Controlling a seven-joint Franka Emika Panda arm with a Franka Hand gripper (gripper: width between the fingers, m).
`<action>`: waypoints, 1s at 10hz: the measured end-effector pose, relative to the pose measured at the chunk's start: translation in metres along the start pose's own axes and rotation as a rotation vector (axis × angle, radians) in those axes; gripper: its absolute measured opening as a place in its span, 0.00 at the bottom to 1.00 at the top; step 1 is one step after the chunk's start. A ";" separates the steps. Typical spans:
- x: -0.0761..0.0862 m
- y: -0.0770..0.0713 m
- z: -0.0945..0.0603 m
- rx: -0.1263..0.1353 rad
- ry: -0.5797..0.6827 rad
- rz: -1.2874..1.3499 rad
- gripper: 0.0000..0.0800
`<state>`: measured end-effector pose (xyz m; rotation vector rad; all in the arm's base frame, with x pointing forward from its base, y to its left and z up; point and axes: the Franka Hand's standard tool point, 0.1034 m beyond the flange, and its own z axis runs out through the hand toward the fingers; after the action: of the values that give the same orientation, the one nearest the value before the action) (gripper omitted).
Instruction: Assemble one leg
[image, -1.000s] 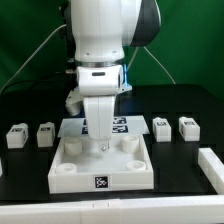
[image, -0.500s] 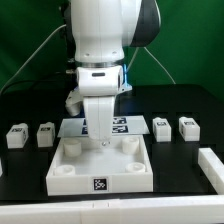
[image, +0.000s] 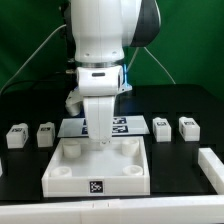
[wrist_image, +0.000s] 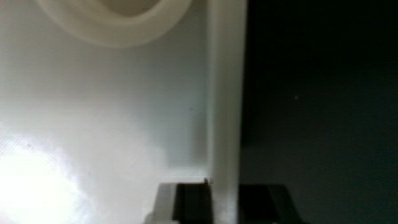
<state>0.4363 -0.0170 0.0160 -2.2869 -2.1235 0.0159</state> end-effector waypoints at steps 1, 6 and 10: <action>0.000 0.000 0.000 0.000 0.000 0.000 0.07; 0.016 0.002 0.000 -0.003 0.008 0.000 0.07; 0.076 0.020 -0.009 -0.023 0.038 -0.046 0.07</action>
Offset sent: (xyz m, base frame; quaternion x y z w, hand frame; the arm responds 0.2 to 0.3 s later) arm 0.0000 0.0000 0.0000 0.0000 0.0000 0.0000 1.0000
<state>0.4623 0.0576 0.0250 -2.2310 -2.1687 -0.0533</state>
